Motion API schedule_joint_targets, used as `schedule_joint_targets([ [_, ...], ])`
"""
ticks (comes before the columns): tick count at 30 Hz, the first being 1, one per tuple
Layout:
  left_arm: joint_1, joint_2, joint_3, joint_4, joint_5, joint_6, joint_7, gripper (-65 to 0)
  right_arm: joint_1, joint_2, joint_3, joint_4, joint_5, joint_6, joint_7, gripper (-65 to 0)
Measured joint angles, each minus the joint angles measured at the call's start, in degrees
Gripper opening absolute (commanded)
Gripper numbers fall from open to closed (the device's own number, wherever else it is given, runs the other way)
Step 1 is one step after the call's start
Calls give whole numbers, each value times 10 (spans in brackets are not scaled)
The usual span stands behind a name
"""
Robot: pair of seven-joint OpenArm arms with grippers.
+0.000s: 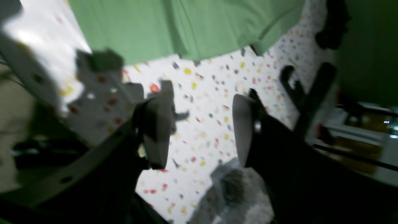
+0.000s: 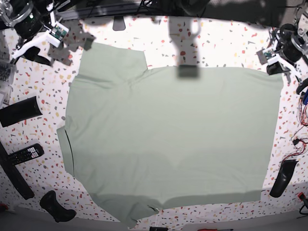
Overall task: Fold the T-shirt properly
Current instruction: 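Move the right gripper to the green shirt's shoulder corner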
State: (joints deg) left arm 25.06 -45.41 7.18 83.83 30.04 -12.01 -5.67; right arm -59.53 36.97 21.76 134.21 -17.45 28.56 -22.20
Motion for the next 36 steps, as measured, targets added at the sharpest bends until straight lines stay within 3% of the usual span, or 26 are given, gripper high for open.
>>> schedule_joint_targets([
  [11, 0, -2, 0, 0, 0, 0, 0, -650, 10, 0, -28, -10, 14, 6, 1, -342],
  [14, 0, -2, 0, 0, 0, 0, 1, -650, 47, 0, -66, -46, 10, 9, 10, -342],
  [18, 0, -2, 0, 0, 0, 0, -1, -650, 111, 0, -148, -113, -56, 34, 11, -342],
  [26, 0, -2, 0, 0, 0, 0, -1, -650, 195, -2, -296, -193, -99, 32, 12, -342],
  [31, 0, -2, 0, 0, 0, 0, 0, -650, 240, 0, -342, -225, -115, 29, 16, -342],
  [36, 0, -2, 0, 0, 0, 0, -1, -650, 269, -1, -364, -256, -109, -3, 14, -342],
])
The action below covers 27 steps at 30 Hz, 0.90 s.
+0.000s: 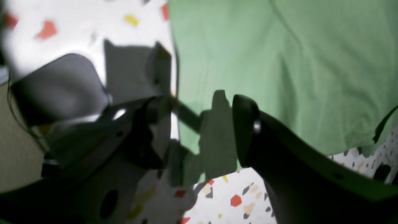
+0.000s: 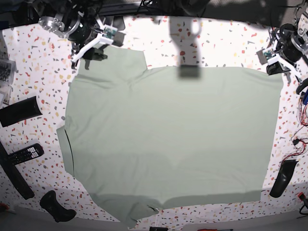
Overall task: Fold the T-shirt properly
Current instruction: 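Move the right gripper to the green shirt's shoulder corner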
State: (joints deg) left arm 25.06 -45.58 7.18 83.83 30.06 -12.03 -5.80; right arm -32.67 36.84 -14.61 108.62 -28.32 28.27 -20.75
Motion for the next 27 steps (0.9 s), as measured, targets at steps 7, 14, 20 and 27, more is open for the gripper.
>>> schedule_joint_targets([
  [7, 0, 0, 0, 0, 0, 0, 0, -650, 21, 0, -2, -5, 10, -2, 0, -342],
  [14, 0, 0, 0, 0, 0, 0, 2, -650, 33, 3, -2, -45, 20, 0, 56, -439],
  [20, 0, 0, 0, 0, 0, 0, 2, -650, 30, 3, -3, -52, -32, 3, 97, -470],
  [27, 0, 0, 0, 0, 0, 0, 2, -650, 26, 3, -4, -54, -31, 8, 101, -650],
])
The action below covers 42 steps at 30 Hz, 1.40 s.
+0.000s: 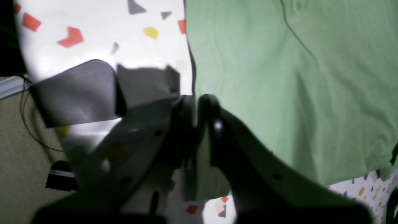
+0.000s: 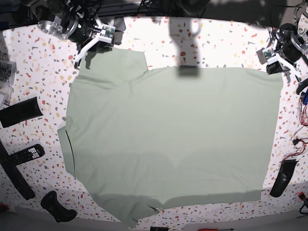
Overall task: Fold the T-shirt properly
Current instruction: 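Move the right gripper to the green shirt's shoulder corner, then lower the right gripper and pinch the shirt corner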
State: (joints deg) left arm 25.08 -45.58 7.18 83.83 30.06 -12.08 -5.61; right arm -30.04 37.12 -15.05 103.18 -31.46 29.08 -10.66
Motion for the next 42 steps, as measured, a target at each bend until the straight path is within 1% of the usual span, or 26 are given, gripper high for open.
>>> schedule_joint_targets([
  [2, 0, 0, 0, 0, 0, 0, 0, -650, 0, 0, 0, 0, 3, 0, 0, -650],
  [6, 0, 0, 0, 0, 0, 0, 0, -650, 2, 0, 0, -2, 63, -1, -22, -650],
  [8, 0, 0, 0, 0, 0, 0, -2, -650, 2, 0, 1, 1, 84, -1, -40, -650],
  [9, 0, 0, 0, 0, 0, 0, -2, -650, 2, 0, 1, 9, 91, -2, -59, -650],
  [11, 0, 0, 0, 0, 0, 0, -2, -650, 4, -2, 1, 26, 90, -2, -89, -650],
  [16, 0, 0, 0, 0, 0, 0, -4, -650, 4, -8, -3, 60, 89, -21, -137, -650],
  [17, 0, 0, 0, 0, 0, 0, -4, -650, 3, -9, -4, 66, 87, -25, -147, -650],
  [18, 0, 0, 0, 0, 0, 0, -4, -650, 5, -10, -4, 74, 58, -62, -160, -650],
  [19, 0, 0, 0, 0, 0, 0, -4, -650, 14, -9, 2, 80, 52, -78, -170, -650],
  [21, 0, 0, 0, 0, 0, 0, -4, -650, 23, 1, 9, 87, 45, -78, -177, -650],
  [23, 0, 0, 0, 0, 0, 0, -2, -650, 22, -2, 9, 96, 46, -88, -178, -650],
  [24, 0, 0, 0, 0, 0, 0, -2, -650, 18, -5, 5, 97, 49, -90, -189, -650],
  [26, 0, 0, 0, 0, 0, 0, -4, -650, 11, -7, 0, 100, 60, -89, -190, -650],
  [32, 0, 0, 0, 0, 0, 0, -4, -650, 17, -4, 6, 117, 53, -95, -195, -650],
  [36, 0, 0, 0, 0, 0, 0, -3, -650, 14, -6, 4, 144, 109, -93, -221, -650],
  [42, 0, 0, 0, 8, 0, 0, 2, -650, 15, -5, 4, 188, 118, -92, -252, -650],
])
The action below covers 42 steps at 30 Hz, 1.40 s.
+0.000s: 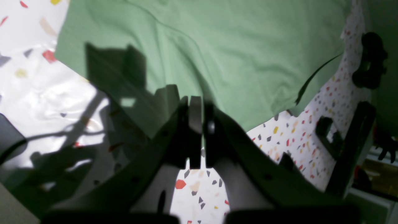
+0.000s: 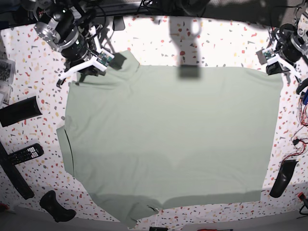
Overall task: Fold the T-shirt properly
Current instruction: 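Lower the right gripper and pinch the shirt corner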
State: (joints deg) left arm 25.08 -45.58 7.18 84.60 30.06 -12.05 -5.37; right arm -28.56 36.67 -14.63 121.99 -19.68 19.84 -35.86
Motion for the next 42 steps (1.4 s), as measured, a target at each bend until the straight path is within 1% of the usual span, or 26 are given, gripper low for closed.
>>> schedule_joint_targets([
  [3, 0, 0, 0, 4, 0, -2, 2, -650, 0, 0, 0, 8, 0, 5, -21, -650],
  [5, 0, 0, 0, 5, 0, -4, 2, -650, 0, 0, 0, 8, 15, 24, -53, -650],
  [6, 0, 0, 0, 5, 0, -4, 2, -650, 0, 0, 0, 8, 31, 28, -66, -627],
  [7, 0, 0, 0, 5, 0, -4, 2, -650, 0, 0, 0, 8, 38, 38, -73, -557],
  [8, 0, 0, 0, 5, 0, -4, 2, -650, 0, 0, 0, 8, 39, 56, -76, -490],
  [9, 0, 0, 0, 5, 0, -4, 2, -650, 0, 0, 0, 8, 42, 65, -76, -435],
  [10, 0, 0, 0, 5, 0, -4, 2, -650, 0, 0, 0, 8, 43, 66, -75, -398],
  [11, 0, 0, 0, 5, 0, -4, 2, -650, 0, 0, 0, 8, 43, 66, -75, -379],
  [17, 0, 0, 0, 5, 0, -4, 2, -650, 0, 0, 0, 3, 43, 65, -51, -374],
  [26, 0, 0, 0, 5, 0, -4, 2, -650, -1, 0, 0, -57, 10, 66, -51, -374],
  [27, 0, 0, 0, 5, 0, -4, 2, -650, -1, 0, 0, -57, 0, 66, -45, -374],
  [29, 0, 0, 0, 5, 0, -4, 2, -650, 0, 0, 0, -57, -15, 66, -15, -374],
  [32, 0, 0, 0, 5, 0, -4, 2, -650, 0, 0, 0, -57, -14, 66, 10, -374],
  [42, 0, 0, 0, 5, 0, -4, 2, -650, 0, 0, 0, -57, -7, 68, 9, -374],
])
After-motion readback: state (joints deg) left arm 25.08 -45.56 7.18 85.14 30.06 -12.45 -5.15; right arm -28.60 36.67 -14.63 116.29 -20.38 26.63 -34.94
